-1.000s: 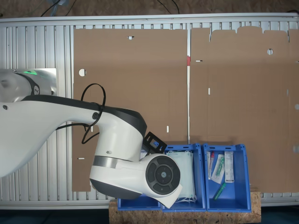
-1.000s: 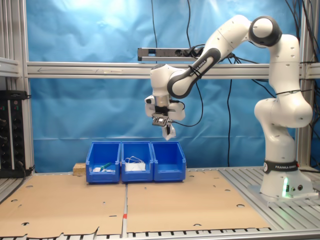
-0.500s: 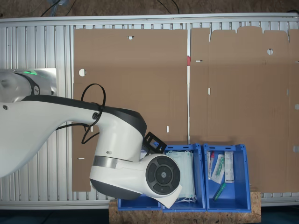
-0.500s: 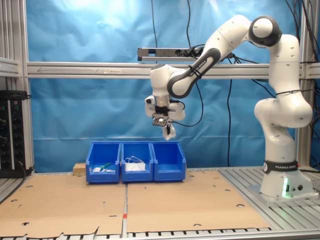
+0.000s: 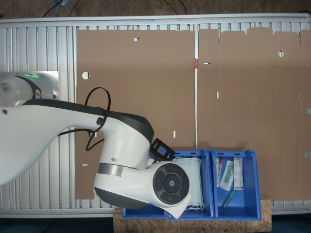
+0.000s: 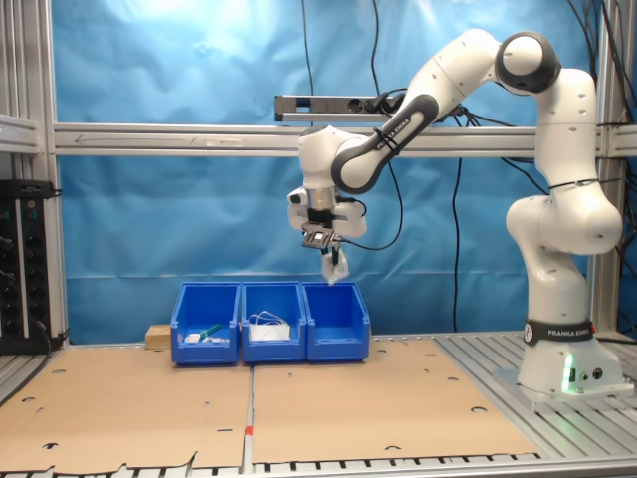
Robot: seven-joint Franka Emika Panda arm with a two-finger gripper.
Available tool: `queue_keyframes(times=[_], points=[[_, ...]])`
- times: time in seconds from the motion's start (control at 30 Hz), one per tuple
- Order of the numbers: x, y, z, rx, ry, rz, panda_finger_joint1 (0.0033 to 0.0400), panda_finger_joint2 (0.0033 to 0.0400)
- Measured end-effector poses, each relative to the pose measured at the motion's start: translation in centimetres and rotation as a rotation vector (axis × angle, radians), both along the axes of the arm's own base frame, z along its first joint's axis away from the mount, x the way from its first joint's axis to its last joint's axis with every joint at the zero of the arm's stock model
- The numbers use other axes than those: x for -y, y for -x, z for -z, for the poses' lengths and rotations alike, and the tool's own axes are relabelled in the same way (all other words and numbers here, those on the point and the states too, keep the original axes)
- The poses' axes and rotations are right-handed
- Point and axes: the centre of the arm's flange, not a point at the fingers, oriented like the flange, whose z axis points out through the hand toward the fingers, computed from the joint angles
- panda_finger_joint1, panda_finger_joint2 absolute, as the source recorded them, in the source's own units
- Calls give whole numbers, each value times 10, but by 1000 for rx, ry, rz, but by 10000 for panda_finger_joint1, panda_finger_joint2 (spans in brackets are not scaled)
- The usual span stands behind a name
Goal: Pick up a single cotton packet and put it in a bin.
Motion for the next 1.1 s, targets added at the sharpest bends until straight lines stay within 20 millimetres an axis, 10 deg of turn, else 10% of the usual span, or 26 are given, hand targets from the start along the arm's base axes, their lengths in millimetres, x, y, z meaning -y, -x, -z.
queue_keyframes(times=[0.13,0.17,0.43,0.47,1.1], points=[[0,0,0,0,0,0,74,74],[0,0,-1,0,0,0,167,167],[0,-1,-1,1,1,0,167,167],[0,-1,-2,1,1,0,336,336],[0,-1,-2,2,2,0,397,397]])
